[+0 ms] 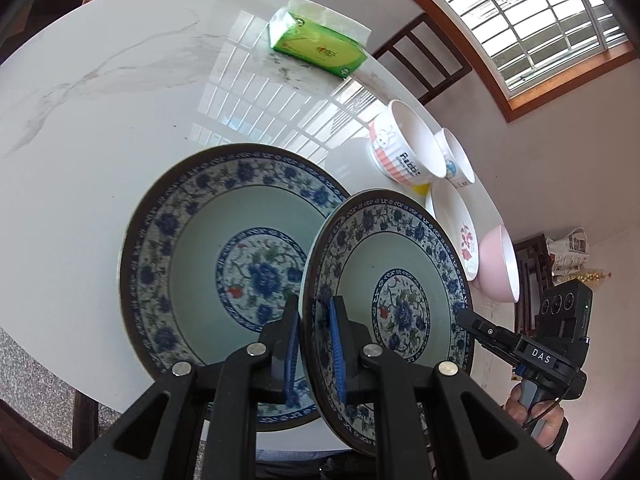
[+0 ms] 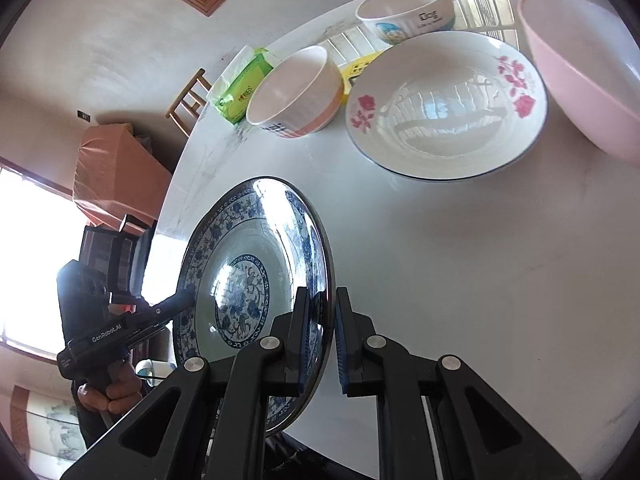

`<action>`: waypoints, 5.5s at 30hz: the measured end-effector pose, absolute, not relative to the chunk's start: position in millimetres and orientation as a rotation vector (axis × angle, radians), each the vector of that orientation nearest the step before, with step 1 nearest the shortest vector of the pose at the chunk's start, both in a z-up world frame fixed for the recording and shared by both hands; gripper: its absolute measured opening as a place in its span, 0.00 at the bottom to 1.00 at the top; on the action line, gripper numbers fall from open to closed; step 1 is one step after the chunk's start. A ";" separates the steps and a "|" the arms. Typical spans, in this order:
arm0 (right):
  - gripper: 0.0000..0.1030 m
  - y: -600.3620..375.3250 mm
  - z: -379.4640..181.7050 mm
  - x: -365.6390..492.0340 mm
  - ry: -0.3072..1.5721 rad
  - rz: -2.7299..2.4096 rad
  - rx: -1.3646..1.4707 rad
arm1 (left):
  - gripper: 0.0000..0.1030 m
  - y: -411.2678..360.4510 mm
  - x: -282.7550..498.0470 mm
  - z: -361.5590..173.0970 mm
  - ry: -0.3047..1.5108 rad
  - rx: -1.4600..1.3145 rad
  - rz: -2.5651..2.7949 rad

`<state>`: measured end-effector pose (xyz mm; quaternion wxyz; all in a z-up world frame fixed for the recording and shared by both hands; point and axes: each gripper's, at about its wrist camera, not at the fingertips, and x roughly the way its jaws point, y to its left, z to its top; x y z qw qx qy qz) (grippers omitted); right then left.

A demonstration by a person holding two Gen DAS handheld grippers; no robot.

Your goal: Organize plates and bowls

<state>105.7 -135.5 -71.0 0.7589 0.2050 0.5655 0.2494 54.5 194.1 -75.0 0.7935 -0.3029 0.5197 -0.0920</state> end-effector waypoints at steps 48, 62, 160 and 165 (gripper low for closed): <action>0.17 -32.1 -77.0 123.3 1.298 0.596 0.232 | 0.17 255.7 54.3 -83.7 1.122 -0.577 -0.043; 0.20 -17.8 -72.2 119.6 1.289 0.576 0.116 | 0.24 231.3 56.6 -74.4 1.128 -0.359 0.078; 0.12 -260.2 -101.5 182.0 1.060 0.082 0.443 | 0.15 -31.6 220.1 -98.3 1.162 -0.261 -0.286; 0.12 -261.8 -100.8 170.9 1.074 0.084 0.440 | 0.16 -35.0 200.9 -98.0 1.185 -0.246 -0.295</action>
